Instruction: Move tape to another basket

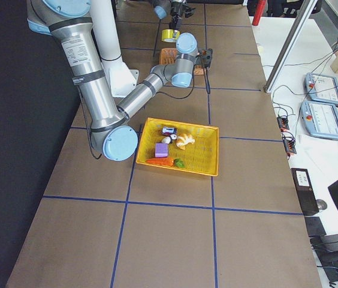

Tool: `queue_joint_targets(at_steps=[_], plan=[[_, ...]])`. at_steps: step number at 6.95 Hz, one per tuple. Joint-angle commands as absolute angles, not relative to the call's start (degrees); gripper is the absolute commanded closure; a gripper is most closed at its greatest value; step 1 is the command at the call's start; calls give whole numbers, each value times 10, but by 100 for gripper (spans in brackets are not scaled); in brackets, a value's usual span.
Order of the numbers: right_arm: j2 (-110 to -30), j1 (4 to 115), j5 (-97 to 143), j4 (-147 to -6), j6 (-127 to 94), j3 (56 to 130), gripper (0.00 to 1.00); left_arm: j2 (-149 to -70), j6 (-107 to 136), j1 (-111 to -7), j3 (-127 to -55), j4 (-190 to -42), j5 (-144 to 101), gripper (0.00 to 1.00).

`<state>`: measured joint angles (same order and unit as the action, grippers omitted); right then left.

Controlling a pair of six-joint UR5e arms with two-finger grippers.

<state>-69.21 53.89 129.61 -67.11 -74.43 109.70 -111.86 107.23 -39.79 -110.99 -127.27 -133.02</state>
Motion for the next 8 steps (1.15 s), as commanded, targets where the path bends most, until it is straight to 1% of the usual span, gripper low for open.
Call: queue_joint_targets(at_steps=[1,2,3,4,6,7,8], plan=[[-693,596,1296,-855,-551,1099,0,-1127,941,-339,-1107,-1118,-1224,100],[-693,620,1289,-928,-444,1097,0,-1152,897,-325,-1107,-1034,-1196,100],[-692,644,1279,-993,-362,1097,0,-1170,869,-324,-1105,-982,-1179,100],[-692,665,1274,-1027,-323,1096,0,-1171,836,-309,-1088,-974,-1139,100],[-720,691,1277,-1029,-260,1094,0,-1183,792,-308,-1029,-974,-1094,100],[-730,703,1281,-1028,-258,1095,0,-1183,775,-308,-1016,-974,-1081,96],[-737,707,1282,-1027,-258,1094,0,-1180,766,-309,-1010,-973,-1080,44]])
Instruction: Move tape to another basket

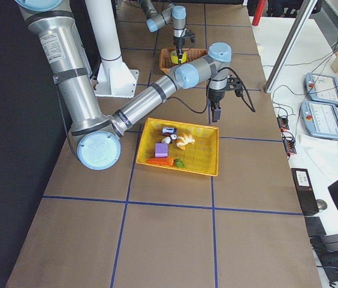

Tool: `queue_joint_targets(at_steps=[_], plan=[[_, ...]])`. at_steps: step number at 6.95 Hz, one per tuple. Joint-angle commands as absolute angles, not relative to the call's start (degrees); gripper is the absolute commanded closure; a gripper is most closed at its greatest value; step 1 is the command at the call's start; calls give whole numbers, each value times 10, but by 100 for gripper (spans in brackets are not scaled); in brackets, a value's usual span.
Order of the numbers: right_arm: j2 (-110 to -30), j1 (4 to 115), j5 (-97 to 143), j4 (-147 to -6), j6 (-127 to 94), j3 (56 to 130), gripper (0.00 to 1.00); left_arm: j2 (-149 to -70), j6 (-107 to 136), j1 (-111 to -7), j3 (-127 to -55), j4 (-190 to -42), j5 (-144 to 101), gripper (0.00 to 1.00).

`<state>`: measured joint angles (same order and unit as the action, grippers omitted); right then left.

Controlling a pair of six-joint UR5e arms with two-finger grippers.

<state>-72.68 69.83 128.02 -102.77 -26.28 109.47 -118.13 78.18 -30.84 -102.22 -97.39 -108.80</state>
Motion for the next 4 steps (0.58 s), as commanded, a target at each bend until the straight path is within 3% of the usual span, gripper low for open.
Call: queue_joint_targets(at_steps=[1,4], plan=[[-739,711,1284,-1028,-258,1093,0,-1177,766,-309,-1014,-974,-1047,0],[-766,736,1288,-1027,-186,1082,0,-1159,656,-341,-1054,-927,-1029,0]])
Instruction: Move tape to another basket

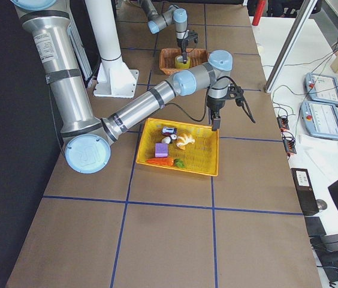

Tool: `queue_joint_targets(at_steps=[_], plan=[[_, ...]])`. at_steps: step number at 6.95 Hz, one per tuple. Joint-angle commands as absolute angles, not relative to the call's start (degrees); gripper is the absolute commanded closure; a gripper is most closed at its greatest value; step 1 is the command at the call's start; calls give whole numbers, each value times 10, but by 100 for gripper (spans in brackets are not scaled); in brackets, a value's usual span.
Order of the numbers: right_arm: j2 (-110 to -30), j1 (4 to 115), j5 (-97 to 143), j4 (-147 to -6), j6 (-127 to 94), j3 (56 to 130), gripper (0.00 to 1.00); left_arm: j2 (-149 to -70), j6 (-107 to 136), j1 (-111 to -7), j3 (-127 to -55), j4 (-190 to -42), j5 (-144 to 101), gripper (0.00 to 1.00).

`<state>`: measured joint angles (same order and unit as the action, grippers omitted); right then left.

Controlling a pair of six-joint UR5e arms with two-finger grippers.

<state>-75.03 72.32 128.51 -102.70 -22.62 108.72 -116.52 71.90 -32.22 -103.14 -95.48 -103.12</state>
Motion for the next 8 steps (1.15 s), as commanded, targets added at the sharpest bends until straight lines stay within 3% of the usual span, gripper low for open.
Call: queue_joint_targets(at_steps=[1,3,5,7,8], plan=[[-799,750,1306,-1023,-129,1081,0,-1154,604,-372,-1068,-896,-1052,0],[-872,797,1329,-1020,-34,1077,0,-1102,498,-486,-1079,-892,-1198,0],[-928,868,1389,-974,62,1016,0,-1037,330,-605,-1070,-892,-1282,0],[-943,896,1392,-901,72,937,0,-972,204,-703,-1041,-897,-1364,0],[-944,896,1391,-901,70,941,0,-956,165,-743,-1024,-894,-1378,0]])
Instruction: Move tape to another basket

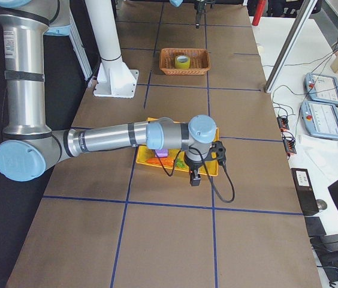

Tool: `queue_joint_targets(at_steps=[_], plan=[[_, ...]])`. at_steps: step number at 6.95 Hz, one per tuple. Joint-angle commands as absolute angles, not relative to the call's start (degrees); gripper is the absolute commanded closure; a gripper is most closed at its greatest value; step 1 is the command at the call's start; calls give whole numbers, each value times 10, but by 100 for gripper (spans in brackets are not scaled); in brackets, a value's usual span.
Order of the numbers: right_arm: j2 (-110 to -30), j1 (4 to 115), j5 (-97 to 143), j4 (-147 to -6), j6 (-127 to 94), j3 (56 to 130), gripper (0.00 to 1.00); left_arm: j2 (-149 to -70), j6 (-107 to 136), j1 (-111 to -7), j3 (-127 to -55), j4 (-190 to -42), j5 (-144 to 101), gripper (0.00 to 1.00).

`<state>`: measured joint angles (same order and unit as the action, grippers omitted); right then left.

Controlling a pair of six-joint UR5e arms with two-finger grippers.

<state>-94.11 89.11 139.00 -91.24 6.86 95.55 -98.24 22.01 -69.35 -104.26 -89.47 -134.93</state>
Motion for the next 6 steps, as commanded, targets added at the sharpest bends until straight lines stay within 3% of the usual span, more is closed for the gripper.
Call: queue_joint_targets(at_steps=[1,3,6], plan=[[-936,896,1376,-901,64,933,0,-945,118,-775,-997,-893,-1378,0],[-933,896,1377,-900,9,942,0,-946,6,-836,-920,-893,-1377,0],[-937,896,1377,-900,9,947,0,-912,-30,-878,-912,-897,-1374,0]])
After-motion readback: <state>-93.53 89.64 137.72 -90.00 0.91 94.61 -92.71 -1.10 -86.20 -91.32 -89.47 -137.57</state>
